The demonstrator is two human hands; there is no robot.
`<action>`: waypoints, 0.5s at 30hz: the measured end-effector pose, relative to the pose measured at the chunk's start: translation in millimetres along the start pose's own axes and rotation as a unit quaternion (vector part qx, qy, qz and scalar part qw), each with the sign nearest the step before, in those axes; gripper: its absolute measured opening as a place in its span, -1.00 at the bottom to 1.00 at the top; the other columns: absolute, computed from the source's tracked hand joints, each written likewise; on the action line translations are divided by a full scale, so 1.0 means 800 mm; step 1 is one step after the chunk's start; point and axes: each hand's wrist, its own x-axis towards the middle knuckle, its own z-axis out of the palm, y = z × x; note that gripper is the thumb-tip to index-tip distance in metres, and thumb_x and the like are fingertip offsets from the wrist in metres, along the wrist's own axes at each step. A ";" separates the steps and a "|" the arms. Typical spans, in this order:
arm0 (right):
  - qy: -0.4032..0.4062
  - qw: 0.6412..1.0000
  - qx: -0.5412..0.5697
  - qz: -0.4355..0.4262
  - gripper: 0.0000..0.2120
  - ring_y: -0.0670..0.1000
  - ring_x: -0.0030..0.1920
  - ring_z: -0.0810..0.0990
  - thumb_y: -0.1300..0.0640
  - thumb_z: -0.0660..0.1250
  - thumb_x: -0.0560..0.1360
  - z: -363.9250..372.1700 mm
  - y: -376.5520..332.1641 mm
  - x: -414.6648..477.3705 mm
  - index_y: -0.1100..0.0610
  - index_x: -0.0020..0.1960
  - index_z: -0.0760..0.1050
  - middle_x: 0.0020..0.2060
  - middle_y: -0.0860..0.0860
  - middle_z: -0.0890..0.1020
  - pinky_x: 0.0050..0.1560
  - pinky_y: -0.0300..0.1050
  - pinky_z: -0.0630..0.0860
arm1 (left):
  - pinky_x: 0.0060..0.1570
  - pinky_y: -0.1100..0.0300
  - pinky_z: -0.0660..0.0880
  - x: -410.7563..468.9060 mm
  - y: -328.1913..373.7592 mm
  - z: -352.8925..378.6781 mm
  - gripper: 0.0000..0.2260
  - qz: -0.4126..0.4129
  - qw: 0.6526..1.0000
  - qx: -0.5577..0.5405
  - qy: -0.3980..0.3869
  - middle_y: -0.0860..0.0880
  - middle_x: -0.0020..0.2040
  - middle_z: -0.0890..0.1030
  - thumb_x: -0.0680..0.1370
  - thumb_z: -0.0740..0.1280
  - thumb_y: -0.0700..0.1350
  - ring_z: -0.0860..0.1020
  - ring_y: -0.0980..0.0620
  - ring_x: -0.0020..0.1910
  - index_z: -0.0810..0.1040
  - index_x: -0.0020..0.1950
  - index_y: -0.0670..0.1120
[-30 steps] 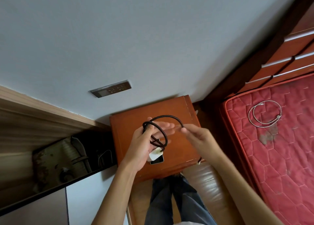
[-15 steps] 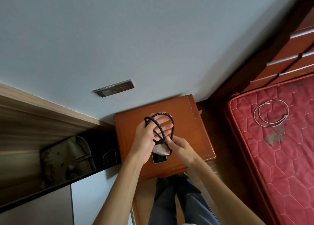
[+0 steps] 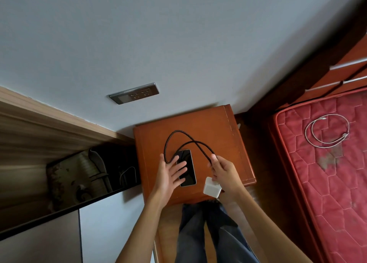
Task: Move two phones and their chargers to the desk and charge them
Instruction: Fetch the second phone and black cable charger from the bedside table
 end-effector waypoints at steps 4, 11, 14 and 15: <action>0.036 0.999 -0.032 0.016 -0.58 -0.09 -0.46 0.34 -0.10 0.14 0.64 0.005 0.025 0.015 0.15 -0.22 0.50 -0.50 -0.11 0.40 -0.43 -0.17 0.31 | 0.38 -0.22 0.38 0.030 -0.034 -0.004 -0.08 -0.018 0.998 0.050 0.036 -0.16 0.29 0.63 0.38 -0.16 0.50 0.56 -0.14 0.30 0.47 0.45 -0.05; 0.065 0.996 -0.032 0.043 -0.59 -0.11 -0.46 0.34 -0.12 0.11 0.65 0.013 0.074 0.047 0.09 -0.23 0.51 -0.51 -0.13 0.41 -0.38 -0.08 0.32 | 0.41 -0.16 0.37 0.108 -0.092 -0.004 -0.36 -0.001 0.979 0.180 0.096 -0.13 0.36 0.57 0.64 -0.12 0.30 0.52 -0.15 0.34 0.40 0.50 -0.05; 0.071 0.995 -0.049 0.046 -0.59 -0.08 -0.45 0.35 -0.12 0.11 0.65 0.014 0.097 0.061 0.07 -0.22 0.51 -0.50 -0.11 0.40 -0.36 -0.03 0.32 | 0.38 0.04 0.38 0.146 -0.121 -0.002 -0.52 0.064 0.935 0.308 0.164 -0.07 0.41 0.54 0.69 0.05 0.16 0.49 -0.08 0.39 0.39 0.51 -0.05; 0.074 0.995 -0.050 0.043 -0.59 -0.07 -0.45 0.34 -0.12 0.10 0.65 0.013 0.103 0.064 0.07 -0.22 0.51 -0.50 -0.10 0.39 -0.35 -0.03 0.32 | 0.37 0.04 0.39 0.159 -0.130 -0.001 -0.53 0.076 0.918 0.346 0.179 -0.09 0.43 0.51 0.69 0.11 0.12 0.47 -0.08 0.41 0.37 0.52 -0.07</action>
